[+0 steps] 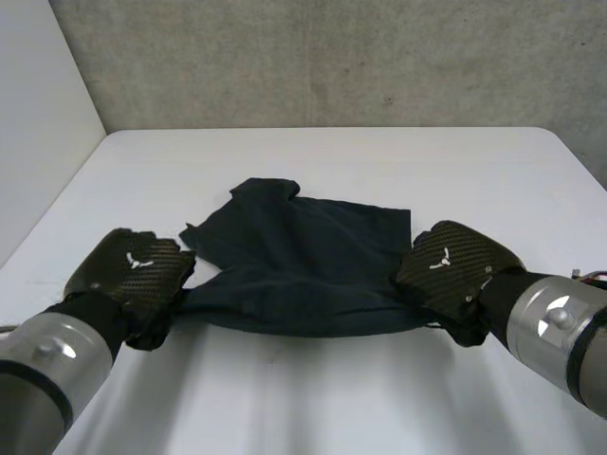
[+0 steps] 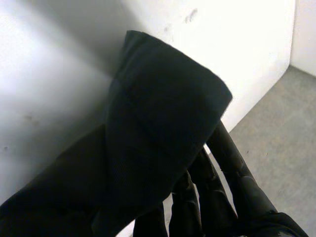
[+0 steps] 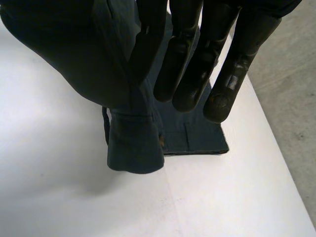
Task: Fold the shorts.
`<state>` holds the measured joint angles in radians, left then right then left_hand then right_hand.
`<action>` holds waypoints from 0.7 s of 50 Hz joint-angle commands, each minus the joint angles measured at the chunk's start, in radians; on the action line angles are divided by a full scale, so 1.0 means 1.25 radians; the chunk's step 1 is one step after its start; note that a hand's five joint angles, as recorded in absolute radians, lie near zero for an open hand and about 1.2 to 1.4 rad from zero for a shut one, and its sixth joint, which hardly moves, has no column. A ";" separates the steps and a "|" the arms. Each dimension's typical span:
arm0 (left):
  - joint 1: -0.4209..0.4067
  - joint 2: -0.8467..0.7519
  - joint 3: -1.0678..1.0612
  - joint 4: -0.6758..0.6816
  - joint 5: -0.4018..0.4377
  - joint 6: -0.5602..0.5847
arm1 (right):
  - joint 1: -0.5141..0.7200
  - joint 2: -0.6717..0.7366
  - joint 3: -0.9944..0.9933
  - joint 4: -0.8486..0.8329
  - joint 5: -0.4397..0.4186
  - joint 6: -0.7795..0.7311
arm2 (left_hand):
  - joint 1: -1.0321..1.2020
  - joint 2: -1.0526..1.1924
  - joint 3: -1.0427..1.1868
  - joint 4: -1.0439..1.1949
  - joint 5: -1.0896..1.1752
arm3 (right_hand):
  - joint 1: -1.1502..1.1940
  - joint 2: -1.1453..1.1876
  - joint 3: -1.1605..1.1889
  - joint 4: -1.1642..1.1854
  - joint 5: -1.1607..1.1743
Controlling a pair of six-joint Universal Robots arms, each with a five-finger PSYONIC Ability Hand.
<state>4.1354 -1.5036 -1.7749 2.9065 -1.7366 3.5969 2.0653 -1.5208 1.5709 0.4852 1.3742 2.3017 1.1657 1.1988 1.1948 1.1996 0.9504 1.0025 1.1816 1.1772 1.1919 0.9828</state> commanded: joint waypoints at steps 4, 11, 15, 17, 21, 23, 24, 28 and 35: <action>0.028 -0.290 0.130 0.090 0.007 0.058 | 0.008 0.277 -0.132 -0.037 0.025 0.069 | 0.184 0.158 0.161 0.157 0.217 | 0.315 0.172 0.175 0.163 0.191; 0.073 -0.499 0.336 0.144 0.005 0.073 | 0.005 0.449 -0.335 -0.036 0.055 0.105 | 0.184 0.158 0.161 0.157 0.217 | 0.315 0.172 0.175 0.163 0.191; 0.080 -0.570 0.504 0.172 0.007 0.124 | 0.003 0.512 -0.526 -0.047 0.103 0.127 | 0.184 0.158 0.161 0.157 0.217 | 0.315 0.172 0.175 0.163 0.191; 0.081 -0.592 0.607 0.212 0.009 0.166 | 0.004 0.545 -0.649 -0.074 0.135 0.137 | 0.184 0.158 0.161 0.157 0.217 | 0.315 0.172 0.175 0.163 0.191; 0.081 -0.593 0.741 0.386 0.015 0.212 | 0.007 0.561 -0.828 -0.217 0.152 0.159 | 0.184 0.158 0.161 0.157 0.217 | 0.315 0.172 0.175 0.163 0.191; 0.080 -0.584 0.769 0.500 0.014 0.215 | 0.008 0.552 -0.864 -0.299 0.151 0.168 | 0.184 0.158 0.161 0.157 0.217 | 0.315 0.172 0.175 0.163 0.191; 0.079 -0.578 0.773 0.561 0.012 0.214 | 0.008 0.532 -0.873 -0.393 0.152 0.175 | 0.184 0.158 0.161 0.157 0.217 | 0.315 0.172 0.175 0.163 0.191; 0.070 -0.507 0.739 0.837 0.011 0.211 | 0.012 0.447 -0.836 -0.598 0.159 0.171 | 0.184 0.158 0.161 0.157 0.217 | 0.315 0.172 0.175 0.163 0.191; 0.063 -0.426 0.630 0.900 0.010 0.194 | 0.012 0.397 -0.738 -0.626 0.152 0.170 | 0.184 0.158 0.161 0.157 0.217 | 0.315 0.172 0.175 0.163 0.191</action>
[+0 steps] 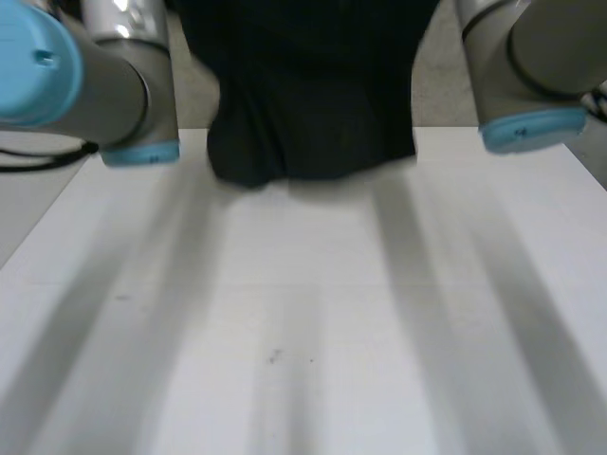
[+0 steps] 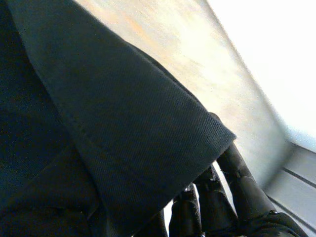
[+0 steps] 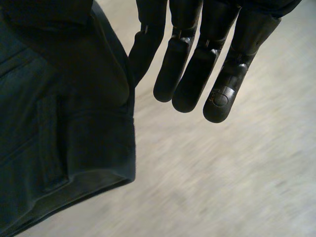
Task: Fold the shorts.
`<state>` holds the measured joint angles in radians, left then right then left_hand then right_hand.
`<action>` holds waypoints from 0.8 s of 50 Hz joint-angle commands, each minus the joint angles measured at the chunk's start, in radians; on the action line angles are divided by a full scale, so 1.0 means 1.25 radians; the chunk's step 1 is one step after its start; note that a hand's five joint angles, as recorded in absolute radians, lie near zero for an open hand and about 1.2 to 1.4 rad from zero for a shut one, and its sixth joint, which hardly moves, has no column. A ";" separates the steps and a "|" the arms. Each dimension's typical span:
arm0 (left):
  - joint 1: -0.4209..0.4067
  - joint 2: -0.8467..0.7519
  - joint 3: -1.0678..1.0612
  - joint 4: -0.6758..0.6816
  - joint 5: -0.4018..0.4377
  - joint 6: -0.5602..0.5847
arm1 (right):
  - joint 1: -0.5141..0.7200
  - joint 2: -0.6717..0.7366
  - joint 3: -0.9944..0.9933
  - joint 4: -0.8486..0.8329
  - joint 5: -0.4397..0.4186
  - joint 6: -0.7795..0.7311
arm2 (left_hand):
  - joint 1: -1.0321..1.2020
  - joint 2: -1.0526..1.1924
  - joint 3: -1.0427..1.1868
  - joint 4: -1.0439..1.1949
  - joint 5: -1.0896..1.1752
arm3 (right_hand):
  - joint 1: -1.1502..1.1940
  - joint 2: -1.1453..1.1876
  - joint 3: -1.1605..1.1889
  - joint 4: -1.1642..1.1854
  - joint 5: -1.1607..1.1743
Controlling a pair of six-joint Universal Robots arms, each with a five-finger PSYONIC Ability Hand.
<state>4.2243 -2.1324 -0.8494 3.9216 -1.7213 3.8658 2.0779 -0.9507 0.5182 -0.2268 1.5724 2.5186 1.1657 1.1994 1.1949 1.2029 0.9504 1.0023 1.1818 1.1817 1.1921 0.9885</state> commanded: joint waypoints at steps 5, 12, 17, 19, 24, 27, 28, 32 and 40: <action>-0.021 0.081 -0.228 0.040 -0.006 -0.047 | 0.001 -0.062 0.193 -0.020 -0.009 -0.002 | 0.184 0.157 0.161 0.155 0.217 | 0.315 0.172 0.172 0.163 0.187; -0.021 0.065 -0.384 0.007 -0.008 -0.068 | -0.003 -0.034 0.347 0.003 -0.032 -0.002 | 0.184 0.157 0.161 0.155 0.217 | 0.315 0.172 0.172 0.163 0.187; -0.032 0.001 -0.491 -0.031 -0.008 -0.084 | -0.004 0.018 0.476 0.022 -0.055 -0.005 | 0.184 0.157 0.161 0.155 0.217 | 0.315 0.172 0.172 0.163 0.187; -0.049 -0.036 -0.517 -0.056 -0.008 -0.085 | -0.003 0.047 0.529 0.034 -0.060 -0.005 | 0.184 0.157 0.161 0.155 0.217 | 0.315 0.172 0.172 0.163 0.187; -0.086 -0.062 -0.556 -0.137 -0.027 -0.084 | -0.007 0.070 0.605 0.076 -0.065 0.000 | 0.184 0.157 0.161 0.155 0.217 | 0.315 0.172 0.172 0.163 0.187; -0.093 -0.056 -0.582 -0.216 -0.059 -0.086 | -0.008 0.061 0.652 0.113 -0.072 0.003 | 0.184 0.157 0.161 0.155 0.217 | 0.315 0.172 0.172 0.163 0.187; -0.094 -0.050 -0.587 -0.245 -0.069 -0.085 | -0.007 0.053 0.674 0.131 -0.083 0.003 | 0.184 0.157 0.161 0.155 0.217 | 0.315 0.172 0.172 0.163 0.187; -0.110 0.007 -0.597 -0.378 -0.097 -0.090 | -0.023 -0.015 0.743 0.170 -0.111 0.017 | 0.184 0.157 0.161 0.155 0.217 | 0.315 0.172 0.172 0.163 0.187; -0.122 0.121 -0.593 -0.498 -0.098 -0.148 | -0.072 -0.169 0.863 0.097 -0.117 0.241 | 0.184 0.157 0.161 0.155 0.217 | -0.543 -0.687 -0.687 -0.695 -0.672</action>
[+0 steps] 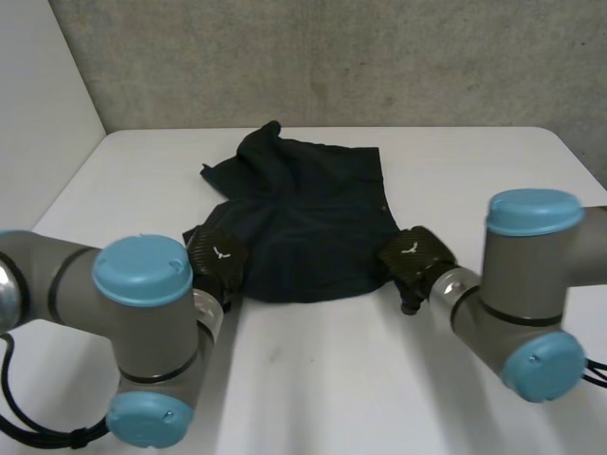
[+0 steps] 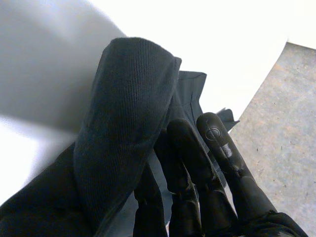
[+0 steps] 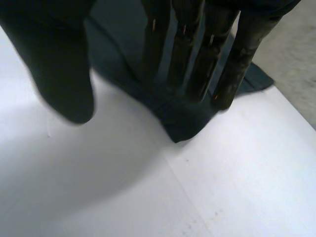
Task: Fold the shorts.
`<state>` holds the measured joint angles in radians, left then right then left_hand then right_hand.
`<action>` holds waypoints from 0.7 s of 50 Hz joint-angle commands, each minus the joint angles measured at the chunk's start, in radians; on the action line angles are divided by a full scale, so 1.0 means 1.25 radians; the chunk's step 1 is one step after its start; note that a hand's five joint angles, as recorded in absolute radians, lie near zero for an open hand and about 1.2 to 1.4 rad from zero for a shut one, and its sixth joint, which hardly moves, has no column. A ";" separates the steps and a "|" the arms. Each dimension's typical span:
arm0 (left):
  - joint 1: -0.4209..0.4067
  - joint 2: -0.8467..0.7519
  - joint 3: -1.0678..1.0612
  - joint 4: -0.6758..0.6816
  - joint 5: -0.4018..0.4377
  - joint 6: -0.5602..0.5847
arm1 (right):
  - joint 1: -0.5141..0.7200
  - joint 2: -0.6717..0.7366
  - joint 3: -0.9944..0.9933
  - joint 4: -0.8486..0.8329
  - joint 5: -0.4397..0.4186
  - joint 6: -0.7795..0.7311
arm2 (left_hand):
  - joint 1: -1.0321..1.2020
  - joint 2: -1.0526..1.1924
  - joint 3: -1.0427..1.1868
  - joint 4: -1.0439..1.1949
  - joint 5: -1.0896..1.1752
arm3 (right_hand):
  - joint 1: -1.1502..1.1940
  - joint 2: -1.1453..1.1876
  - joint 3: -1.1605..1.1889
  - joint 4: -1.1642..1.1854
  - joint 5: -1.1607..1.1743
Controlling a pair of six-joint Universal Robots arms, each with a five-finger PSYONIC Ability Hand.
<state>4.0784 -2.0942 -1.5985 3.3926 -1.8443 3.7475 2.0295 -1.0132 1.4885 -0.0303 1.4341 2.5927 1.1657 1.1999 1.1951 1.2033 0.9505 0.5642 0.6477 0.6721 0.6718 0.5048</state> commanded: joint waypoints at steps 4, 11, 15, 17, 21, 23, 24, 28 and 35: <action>-0.014 0.150 0.028 -0.074 0.005 -0.113 | -0.033 -0.140 0.121 -0.111 -0.006 0.312 | 0.184 0.157 0.161 0.154 0.217 | -0.259 -0.325 -0.345 -0.345 -0.351; -0.038 0.186 0.075 -0.076 0.003 -0.131 | -0.010 -0.107 0.128 -0.129 0.000 0.424 | 0.184 0.157 0.161 0.154 0.217 | -0.312 -0.379 -0.398 -0.398 -0.404; -0.052 0.186 0.093 -0.076 0.002 -0.133 | 0.045 -0.028 0.113 -0.141 0.006 0.426 | 0.184 0.157 0.161 0.154 0.217 | -0.312 -0.379 -0.398 -0.398 -0.404; -0.061 0.186 0.097 -0.074 0.000 -0.131 | 0.072 0.003 0.097 -0.165 0.021 0.427 | 0.184 0.157 0.161 0.154 0.217 | -0.312 -0.379 -0.398 -0.398 -0.404; -0.068 0.187 0.097 -0.074 -0.003 -0.131 | 0.080 0.051 0.071 -0.220 0.085 0.428 | 0.184 0.157 0.161 0.154 0.217 | -0.312 -0.379 -0.398 -0.398 -0.404; -0.068 0.188 0.096 -0.074 -0.003 -0.131 | 0.082 0.072 0.056 -0.239 0.115 0.428 | 0.184 0.157 0.161 0.154 0.217 | -0.312 -0.379 -0.398 -0.398 -0.404; -0.067 0.189 0.095 -0.076 -0.003 -0.131 | 0.083 0.089 0.035 -0.253 0.146 0.426 | 0.184 0.157 0.161 0.154 0.217 | -0.312 -0.379 -0.398 -0.398 -0.404; -0.067 0.199 0.088 -0.076 -0.005 -0.131 | 0.083 0.113 -0.005 -0.268 0.200 0.412 | 0.184 0.157 0.161 0.154 0.217 | -0.312 -0.379 -0.398 -0.398 -0.404; -0.063 0.237 0.074 -0.100 -0.003 -0.134 | 0.082 0.138 -0.045 -0.270 0.216 0.384 | 0.184 0.157 0.161 0.154 0.217 | -0.165 -0.232 -0.252 -0.251 -0.257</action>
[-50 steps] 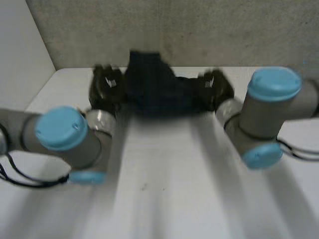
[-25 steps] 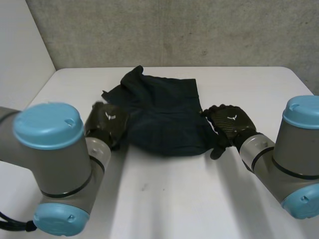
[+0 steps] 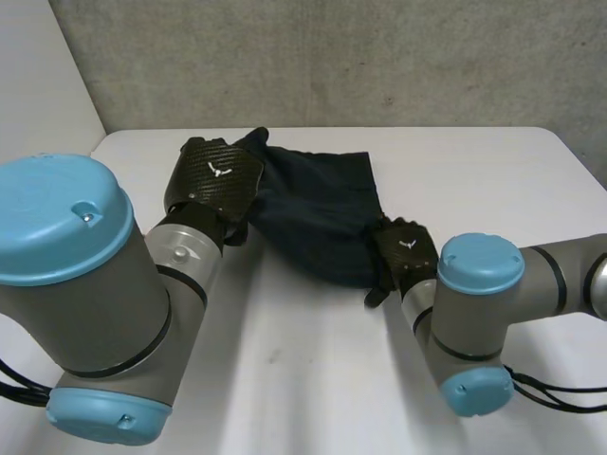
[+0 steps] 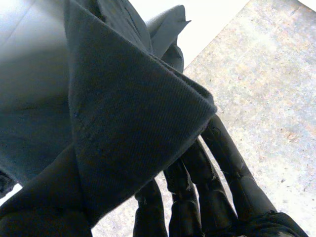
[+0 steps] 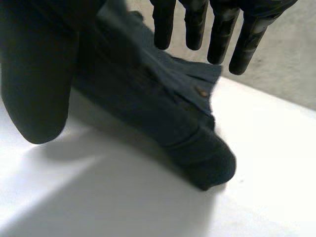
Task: Fold the shorts.
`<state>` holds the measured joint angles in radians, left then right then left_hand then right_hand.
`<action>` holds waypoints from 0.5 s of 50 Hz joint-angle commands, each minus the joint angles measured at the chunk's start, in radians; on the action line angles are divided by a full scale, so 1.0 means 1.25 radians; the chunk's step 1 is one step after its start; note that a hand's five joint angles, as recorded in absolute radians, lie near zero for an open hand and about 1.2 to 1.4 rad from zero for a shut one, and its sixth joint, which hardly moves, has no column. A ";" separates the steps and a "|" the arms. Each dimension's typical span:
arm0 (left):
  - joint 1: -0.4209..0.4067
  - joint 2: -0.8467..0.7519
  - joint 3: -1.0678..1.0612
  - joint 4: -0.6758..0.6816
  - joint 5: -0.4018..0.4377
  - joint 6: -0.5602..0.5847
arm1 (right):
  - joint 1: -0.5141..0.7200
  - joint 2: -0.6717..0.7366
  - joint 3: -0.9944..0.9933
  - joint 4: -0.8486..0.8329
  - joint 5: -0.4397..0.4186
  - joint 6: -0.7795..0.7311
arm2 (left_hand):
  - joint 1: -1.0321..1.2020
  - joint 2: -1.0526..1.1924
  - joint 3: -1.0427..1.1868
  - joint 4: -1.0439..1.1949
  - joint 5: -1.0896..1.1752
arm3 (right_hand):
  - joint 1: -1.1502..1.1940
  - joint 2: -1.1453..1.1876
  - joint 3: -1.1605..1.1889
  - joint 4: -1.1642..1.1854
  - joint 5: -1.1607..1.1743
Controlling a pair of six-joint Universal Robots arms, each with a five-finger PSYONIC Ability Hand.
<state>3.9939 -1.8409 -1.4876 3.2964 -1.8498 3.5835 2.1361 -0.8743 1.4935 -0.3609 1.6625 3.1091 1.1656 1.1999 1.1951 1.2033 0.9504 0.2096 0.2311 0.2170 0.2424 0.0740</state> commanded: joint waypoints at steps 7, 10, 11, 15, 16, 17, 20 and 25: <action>0.008 0.069 -0.024 -0.042 0.001 -0.003 | -0.018 0.015 -0.049 -0.013 0.010 -0.040 | 0.185 0.157 0.161 0.154 0.217 | 0.949 0.932 0.943 0.923 0.918; 0.016 0.076 -0.038 -0.049 0.002 0.000 | -0.046 -0.018 -0.036 -0.011 -0.022 -0.059 | 0.185 0.157 0.161 0.154 0.217 | 0.949 0.932 0.943 0.923 0.918; 0.021 0.075 -0.043 -0.051 0.002 0.000 | -0.053 -0.037 -0.031 -0.008 -0.032 -0.070 | 0.185 0.157 0.161 0.154 0.217 | 0.949 0.932 0.943 0.923 0.918; 0.047 0.074 -0.080 -0.076 0.004 0.001 | -0.111 -0.165 0.014 0.017 -0.111 -0.170 | 0.185 0.157 0.161 0.154 0.217 | 0.949 0.932 0.943 0.923 0.918; 0.053 0.073 -0.089 -0.084 0.004 0.001 | -0.140 -0.213 0.030 0.058 -0.154 -0.236 | 0.185 0.157 0.161 0.154 0.217 | 0.949 0.932 0.943 0.923 0.918; 0.062 0.071 -0.108 -0.102 0.006 0.000 | -0.154 -0.233 0.036 0.087 -0.175 -0.273 | 0.185 0.157 0.161 0.154 0.217 | 0.949 0.932 0.943 0.923 0.918; 0.070 0.068 -0.136 -0.127 0.008 -0.001 | -0.186 -0.283 0.048 0.231 -0.223 -0.421 | 0.185 0.157 0.161 0.154 0.217 | 0.949 0.932 0.943 0.923 0.918; 0.078 0.065 -0.203 -0.181 0.012 -0.001 | -0.201 -0.326 0.081 0.476 -0.224 -0.581 | 0.185 0.157 0.161 0.154 0.217 | 0.949 0.932 0.943 0.923 0.918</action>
<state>4.0761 -1.7533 -1.6487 3.1466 -1.8403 3.5827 1.9217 -1.1998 1.5486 -0.1206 1.4175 2.6494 1.1656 1.1999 1.1950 1.2033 0.9505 0.9652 1.1786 1.1791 1.1913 0.9759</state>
